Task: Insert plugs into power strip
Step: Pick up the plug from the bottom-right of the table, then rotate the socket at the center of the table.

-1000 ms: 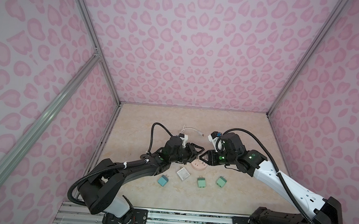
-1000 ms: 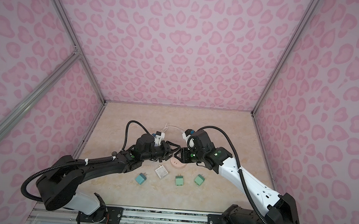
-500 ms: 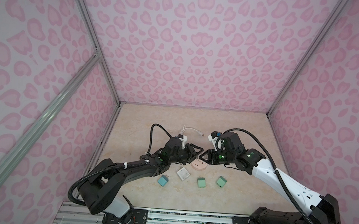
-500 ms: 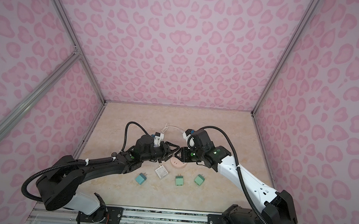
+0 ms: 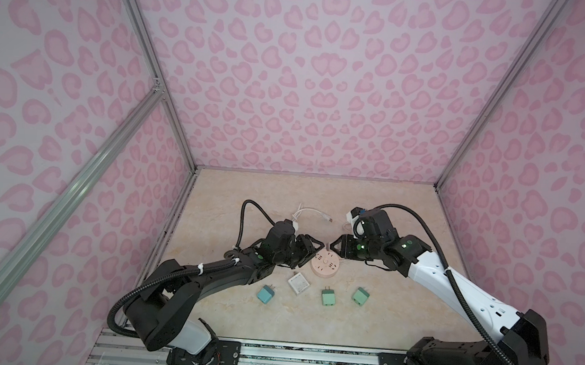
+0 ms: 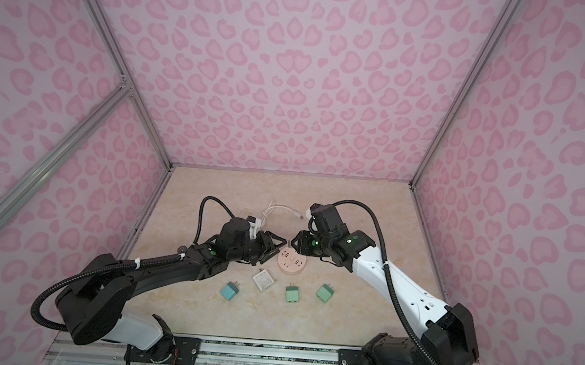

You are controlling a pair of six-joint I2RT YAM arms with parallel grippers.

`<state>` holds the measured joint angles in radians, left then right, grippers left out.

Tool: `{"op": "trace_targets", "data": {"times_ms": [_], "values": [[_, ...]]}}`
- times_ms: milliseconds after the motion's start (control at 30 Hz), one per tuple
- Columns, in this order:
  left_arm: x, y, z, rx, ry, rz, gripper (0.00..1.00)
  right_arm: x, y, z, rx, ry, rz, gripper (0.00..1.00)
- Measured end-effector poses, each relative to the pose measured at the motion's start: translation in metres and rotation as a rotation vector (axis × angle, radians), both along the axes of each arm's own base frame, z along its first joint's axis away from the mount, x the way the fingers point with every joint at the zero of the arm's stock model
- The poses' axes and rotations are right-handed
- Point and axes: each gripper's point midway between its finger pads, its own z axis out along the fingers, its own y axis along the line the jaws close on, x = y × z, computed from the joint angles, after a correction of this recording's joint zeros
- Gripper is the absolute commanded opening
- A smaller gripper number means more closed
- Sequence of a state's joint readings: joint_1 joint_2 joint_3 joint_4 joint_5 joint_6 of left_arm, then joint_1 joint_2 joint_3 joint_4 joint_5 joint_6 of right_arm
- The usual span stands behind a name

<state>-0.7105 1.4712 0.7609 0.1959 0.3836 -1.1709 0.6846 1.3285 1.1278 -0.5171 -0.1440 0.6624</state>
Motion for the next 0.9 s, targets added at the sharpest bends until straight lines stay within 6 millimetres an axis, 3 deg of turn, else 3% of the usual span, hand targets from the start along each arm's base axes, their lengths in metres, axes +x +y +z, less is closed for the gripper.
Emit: {"op": "trace_targets", "data": {"times_ms": [133,200,433,667,900], "values": [[0.013,0.02,-0.01,0.126,0.012,0.033,0.53,0.008,-0.01,0.005,-0.039,0.001,-0.078,0.0],[0.023,0.019,-0.015,0.167,0.009,0.032,0.53,0.008,-0.021,-0.004,-0.084,0.04,-0.127,0.0],[0.028,0.009,-0.057,0.263,0.096,-0.019,0.52,0.002,-0.049,-0.028,-0.178,0.134,-0.246,0.0],[0.026,0.008,-0.078,0.293,0.145,-0.019,0.51,-0.014,-0.068,-0.069,-0.234,0.243,-0.305,0.0],[0.019,0.009,-0.091,0.292,0.172,0.002,0.5,-0.024,-0.067,-0.11,-0.24,0.347,-0.315,0.0]]}}
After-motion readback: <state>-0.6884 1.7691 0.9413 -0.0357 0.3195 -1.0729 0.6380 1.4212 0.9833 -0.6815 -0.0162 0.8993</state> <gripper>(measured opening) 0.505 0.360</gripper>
